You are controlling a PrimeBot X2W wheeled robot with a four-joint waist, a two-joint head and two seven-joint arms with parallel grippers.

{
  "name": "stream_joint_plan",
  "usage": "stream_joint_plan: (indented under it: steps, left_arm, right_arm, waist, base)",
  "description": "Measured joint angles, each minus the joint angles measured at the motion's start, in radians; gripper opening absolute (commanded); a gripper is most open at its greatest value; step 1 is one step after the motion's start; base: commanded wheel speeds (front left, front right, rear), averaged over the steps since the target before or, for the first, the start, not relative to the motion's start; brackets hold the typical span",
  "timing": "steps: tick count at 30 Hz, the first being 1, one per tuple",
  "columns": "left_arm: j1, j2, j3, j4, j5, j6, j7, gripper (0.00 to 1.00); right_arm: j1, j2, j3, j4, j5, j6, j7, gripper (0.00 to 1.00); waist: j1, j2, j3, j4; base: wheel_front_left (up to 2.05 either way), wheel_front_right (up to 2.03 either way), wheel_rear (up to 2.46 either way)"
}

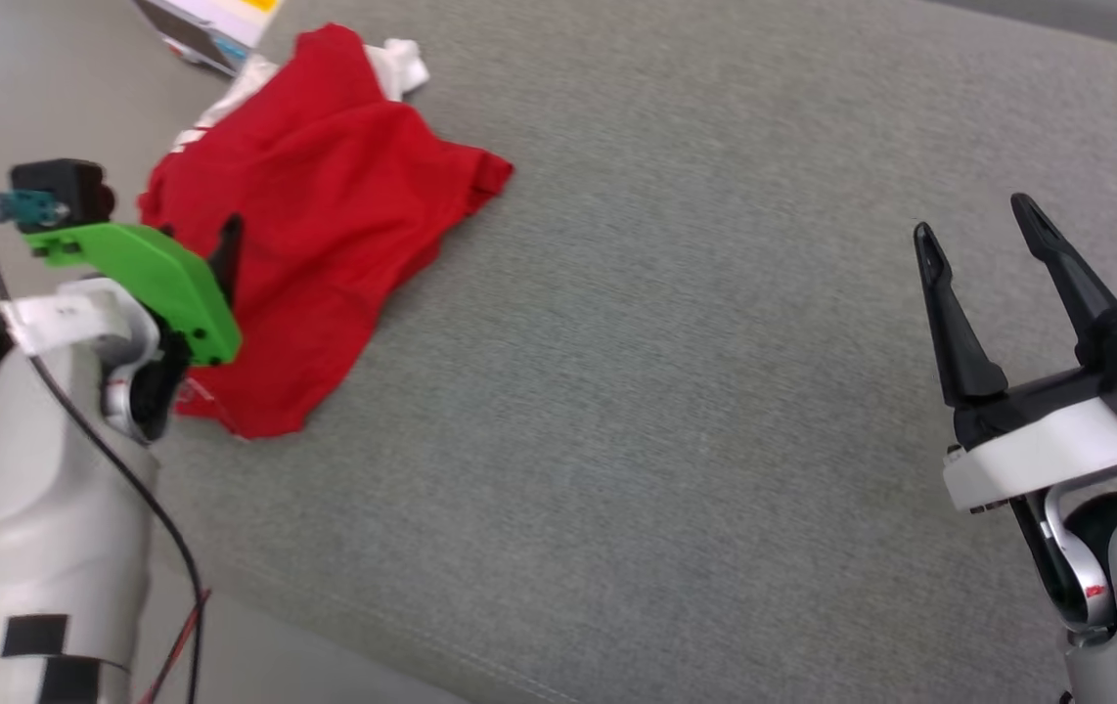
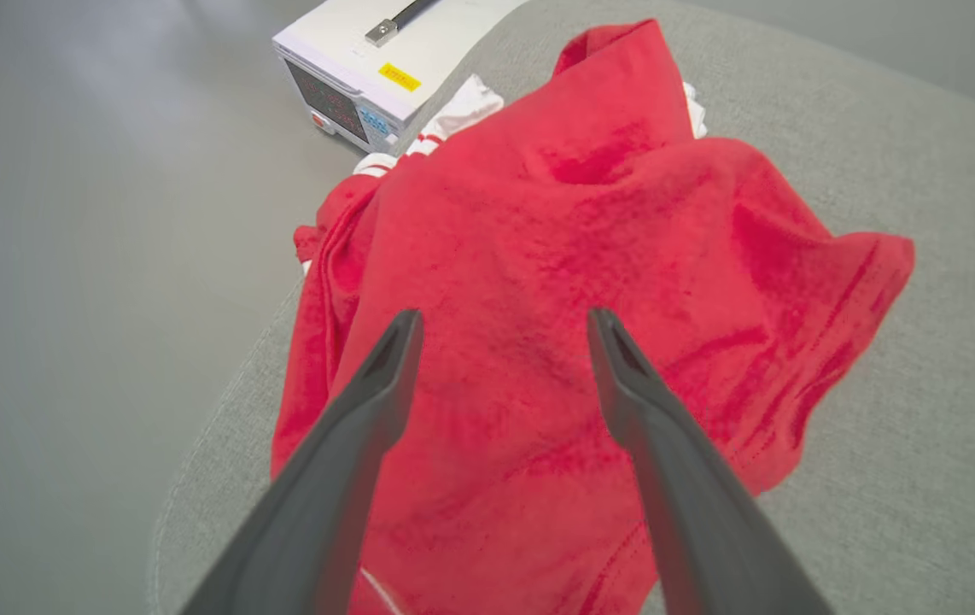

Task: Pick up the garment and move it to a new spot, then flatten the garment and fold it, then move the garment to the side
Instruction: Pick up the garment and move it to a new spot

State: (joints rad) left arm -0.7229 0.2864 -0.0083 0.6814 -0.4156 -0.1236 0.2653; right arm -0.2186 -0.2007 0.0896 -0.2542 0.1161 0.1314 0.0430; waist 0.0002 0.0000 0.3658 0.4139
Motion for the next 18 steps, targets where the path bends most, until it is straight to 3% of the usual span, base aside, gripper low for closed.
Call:
stream_joint_plan:
  steps: [5, 14, 15, 17, 18]
  left_arm:
    - [-0.047, 0.072, 0.016, 0.122, -0.022, -0.001, 0.067, 1.0]
    - [-0.112, 0.121, 0.031, 0.284, -0.118, -0.005, 0.228, 1.0]
    - [-0.122, 0.128, 0.031, 0.296, -0.12, -0.006, 0.244, 0.81]
    - [-0.14, 0.141, 0.033, 0.314, -0.122, 0.002, 0.268, 0.05]
    - [-0.145, 0.143, 0.036, 0.318, -0.123, 0.008, 0.268, 0.0]
  right_arm:
    - [-0.033, 0.0, 0.008, 0.001, 0.015, 0.0, -0.035, 1.0]
    - [-0.036, -0.003, -0.004, 0.014, 0.031, 0.0, -0.049, 1.0]
    - [-0.036, -0.003, -0.005, 0.017, 0.033, 0.0, -0.049, 1.0]
    - [-0.036, -0.003, -0.01, 0.021, 0.037, 0.0, -0.049, 1.0]
    - [-0.036, -0.004, -0.012, 0.021, 0.038, 0.0, -0.049, 1.0]
  waist:
    - [0.0, 0.0, 0.052, -0.068]
    - [-0.0001, 0.0002, 0.15, -0.153]
    - [-0.0001, 0.0002, 0.157, -0.161]
    - [-0.0002, 0.0002, 0.169, -0.174]
    - [-0.0003, 0.0002, 0.173, -0.178]
  base:
    - [0.0, 0.0, 0.0]
    - [0.0, 0.0, 0.0]
    - [0.0, 0.0, 0.0]
    - [0.0, 0.0, 0.0]
    - [0.0, 0.0, 0.0]
